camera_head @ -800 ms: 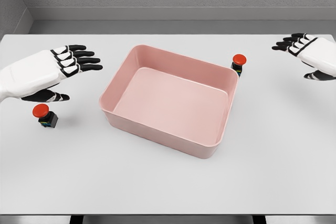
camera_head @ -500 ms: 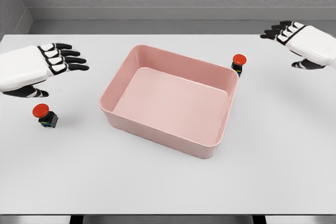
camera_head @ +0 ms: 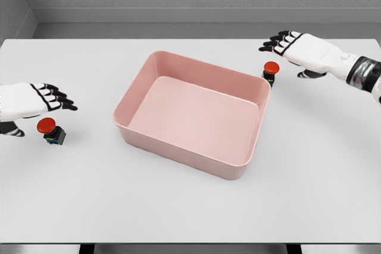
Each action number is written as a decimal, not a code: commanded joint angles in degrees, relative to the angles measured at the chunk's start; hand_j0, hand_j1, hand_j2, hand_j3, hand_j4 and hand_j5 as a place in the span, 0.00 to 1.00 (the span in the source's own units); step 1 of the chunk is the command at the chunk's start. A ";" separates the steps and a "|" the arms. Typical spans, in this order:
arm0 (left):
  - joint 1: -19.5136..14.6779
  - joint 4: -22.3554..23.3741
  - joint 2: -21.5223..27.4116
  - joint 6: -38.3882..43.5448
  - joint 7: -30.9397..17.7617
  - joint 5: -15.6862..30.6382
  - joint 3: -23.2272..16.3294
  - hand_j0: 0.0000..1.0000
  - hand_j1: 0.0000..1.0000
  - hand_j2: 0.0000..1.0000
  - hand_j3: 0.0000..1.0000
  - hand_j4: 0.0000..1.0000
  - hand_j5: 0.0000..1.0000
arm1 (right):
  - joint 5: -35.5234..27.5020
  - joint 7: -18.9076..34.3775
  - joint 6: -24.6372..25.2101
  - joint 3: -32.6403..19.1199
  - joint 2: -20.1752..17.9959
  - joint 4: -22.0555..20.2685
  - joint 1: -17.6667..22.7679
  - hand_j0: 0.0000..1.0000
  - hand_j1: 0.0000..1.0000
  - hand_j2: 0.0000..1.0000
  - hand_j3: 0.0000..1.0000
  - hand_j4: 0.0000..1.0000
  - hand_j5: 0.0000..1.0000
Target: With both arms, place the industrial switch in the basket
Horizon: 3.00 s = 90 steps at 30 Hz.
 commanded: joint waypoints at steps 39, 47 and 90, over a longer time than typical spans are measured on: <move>0.26 1.35 -3.98 5.66 -0.11 -9.24 -4.30 0.80 0.80 0.80 0.80 0.80 0.80 | 12.91 5.87 0.01 5.07 10.14 12.70 -7.38 1.00 1.00 1.00 1.00 1.00 1.00; 0.35 1.35 -3.98 5.66 -0.11 -10.82 -4.91 0.70 0.70 0.70 0.70 0.70 0.70 | 13.17 5.43 0.01 4.80 10.41 13.14 -7.29 1.00 1.00 1.00 1.00 1.00 1.00; -4.40 1.00 -3.63 4.25 -0.03 -10.21 -4.56 0.44 0.44 0.44 0.44 0.44 0.44 | 13.17 5.78 0.01 5.15 9.79 11.03 -6.86 0.69 0.69 0.69 0.69 0.69 0.69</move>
